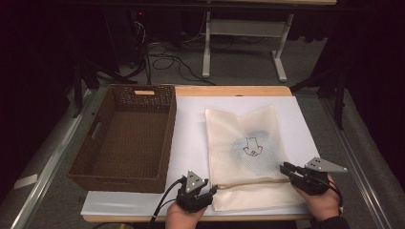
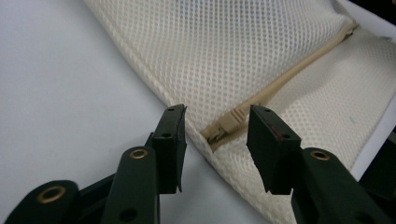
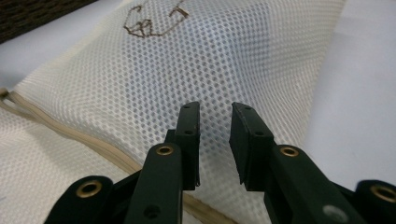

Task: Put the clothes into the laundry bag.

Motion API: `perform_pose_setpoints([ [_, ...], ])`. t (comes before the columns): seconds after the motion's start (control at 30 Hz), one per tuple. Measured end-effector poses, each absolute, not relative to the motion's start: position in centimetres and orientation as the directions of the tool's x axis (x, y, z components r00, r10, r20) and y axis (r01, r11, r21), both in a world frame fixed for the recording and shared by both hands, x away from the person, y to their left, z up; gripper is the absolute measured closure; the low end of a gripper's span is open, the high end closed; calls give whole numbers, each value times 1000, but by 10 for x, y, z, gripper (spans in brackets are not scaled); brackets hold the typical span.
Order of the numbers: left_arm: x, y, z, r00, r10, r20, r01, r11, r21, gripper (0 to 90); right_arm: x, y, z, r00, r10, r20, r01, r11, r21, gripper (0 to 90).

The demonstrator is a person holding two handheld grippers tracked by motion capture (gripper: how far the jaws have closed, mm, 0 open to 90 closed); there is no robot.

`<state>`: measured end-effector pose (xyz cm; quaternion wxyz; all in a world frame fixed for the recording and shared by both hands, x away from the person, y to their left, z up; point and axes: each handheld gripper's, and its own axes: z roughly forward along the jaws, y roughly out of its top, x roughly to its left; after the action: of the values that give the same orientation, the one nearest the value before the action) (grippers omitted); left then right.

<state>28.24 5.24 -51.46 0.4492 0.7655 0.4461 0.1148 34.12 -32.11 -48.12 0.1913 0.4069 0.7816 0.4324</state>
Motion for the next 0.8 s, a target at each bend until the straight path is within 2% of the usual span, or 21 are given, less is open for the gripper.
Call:
perform_pose_setpoints([
  [0.13,277,46,-524,576,791,-206,594,-231,771,565,345,-310,-479,-628,777,48,449,311,838,738],
  [0.27,271,40,-529,543,816,-196,588,-203,783,564,347,-299,-477,-653,755,49,435,322,841,730],
  [0.37,269,38,-531,536,829,-161,570,-215,793,659,346,-290,-475,-672,739,49,423,329,844,729],
  [0.47,270,37,-530,520,834,-182,586,-194,787,728,343,-278,-473,-696,716,49,408,339,848,724],
  [0.53,270,36,-530,523,835,-174,583,-201,788,742,342,-275,-473,-705,708,45,400,344,850,724],
  [0.63,268,34,-530,543,826,-154,568,-225,792,850,338,-266,-472,-724,689,38,387,360,849,723],
  [0.8,267,33,-530,543,829,-132,552,-234,801,871,332,-248,-471,-754,655,37,371,379,848,722],
])
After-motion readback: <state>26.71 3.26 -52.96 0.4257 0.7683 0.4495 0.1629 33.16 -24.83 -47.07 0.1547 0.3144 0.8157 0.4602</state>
